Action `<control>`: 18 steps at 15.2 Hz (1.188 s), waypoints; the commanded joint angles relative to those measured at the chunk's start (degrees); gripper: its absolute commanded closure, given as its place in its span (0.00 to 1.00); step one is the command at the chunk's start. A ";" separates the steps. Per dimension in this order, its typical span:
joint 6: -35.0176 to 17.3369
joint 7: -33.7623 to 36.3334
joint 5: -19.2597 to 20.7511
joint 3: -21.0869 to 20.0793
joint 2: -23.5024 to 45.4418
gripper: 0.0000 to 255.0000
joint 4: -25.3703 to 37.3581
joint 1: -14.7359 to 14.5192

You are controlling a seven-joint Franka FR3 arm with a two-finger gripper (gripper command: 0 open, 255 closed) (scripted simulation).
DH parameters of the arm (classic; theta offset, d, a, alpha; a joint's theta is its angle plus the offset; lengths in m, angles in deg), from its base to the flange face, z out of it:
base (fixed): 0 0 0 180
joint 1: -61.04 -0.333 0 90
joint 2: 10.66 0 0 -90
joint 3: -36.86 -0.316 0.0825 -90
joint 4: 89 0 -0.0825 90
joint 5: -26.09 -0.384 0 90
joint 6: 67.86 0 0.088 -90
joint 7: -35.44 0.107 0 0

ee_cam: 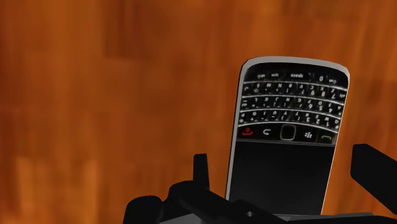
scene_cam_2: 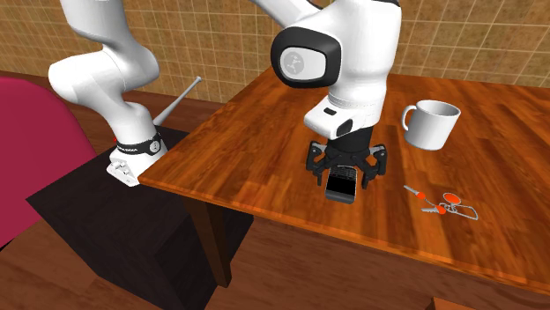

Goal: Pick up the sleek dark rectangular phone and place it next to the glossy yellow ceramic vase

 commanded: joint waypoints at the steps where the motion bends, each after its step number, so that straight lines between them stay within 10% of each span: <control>1: -0.05 0.01 0.01 0.00 0.03 0.00 -0.01 -0.01; 3: -0.05 0.01 0.01 0.00 0.03 0.00 -0.01 -0.01; 4: -0.05 0.01 0.01 0.00 0.03 1.00 -0.01 -0.01; 18: 3.22 -0.14 -0.38 -0.16 -1.92 1.00 1.34 0.13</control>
